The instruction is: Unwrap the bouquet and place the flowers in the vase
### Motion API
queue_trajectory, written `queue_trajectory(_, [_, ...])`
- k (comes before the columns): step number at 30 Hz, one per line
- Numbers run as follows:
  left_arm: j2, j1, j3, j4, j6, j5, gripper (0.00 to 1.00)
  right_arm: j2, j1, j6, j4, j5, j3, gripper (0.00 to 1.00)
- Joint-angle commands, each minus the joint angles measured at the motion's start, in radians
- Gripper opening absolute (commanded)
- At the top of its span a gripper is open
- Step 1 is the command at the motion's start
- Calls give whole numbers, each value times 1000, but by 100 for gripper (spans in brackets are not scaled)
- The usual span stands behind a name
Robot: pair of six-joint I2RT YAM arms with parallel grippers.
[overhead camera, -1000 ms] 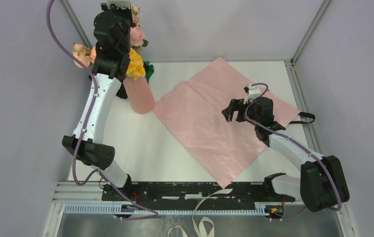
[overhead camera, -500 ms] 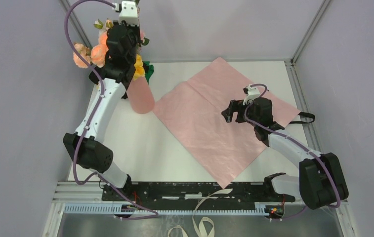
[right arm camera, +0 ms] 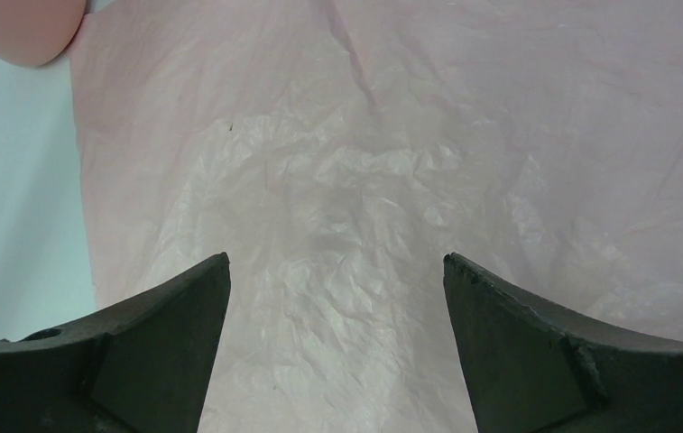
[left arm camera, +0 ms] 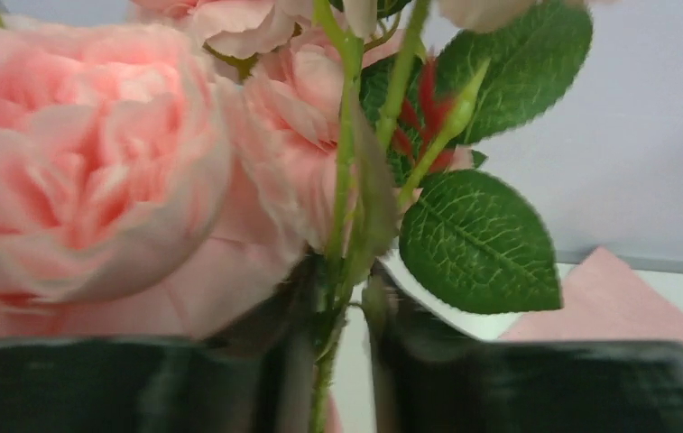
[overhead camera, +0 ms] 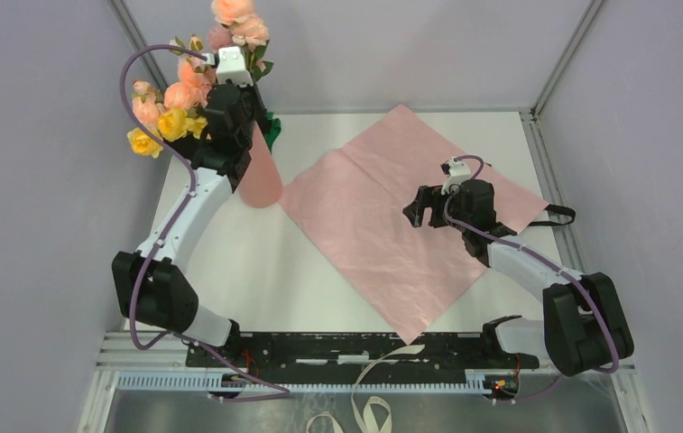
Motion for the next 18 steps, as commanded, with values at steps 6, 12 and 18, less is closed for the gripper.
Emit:
queue_trajectory(6, [-54,-25,115,-66,-57,71,76,5,-2,23,71,-35,-18,93])
queue_trajectory(12, [-85,-55,176,-98,-41,70,81,15,-1,18,71,-33,-18,93])
queue_trajectory(18, [-63,-60,234,-103,-30,85,77,17,-1,25,80,-38,-24,93])
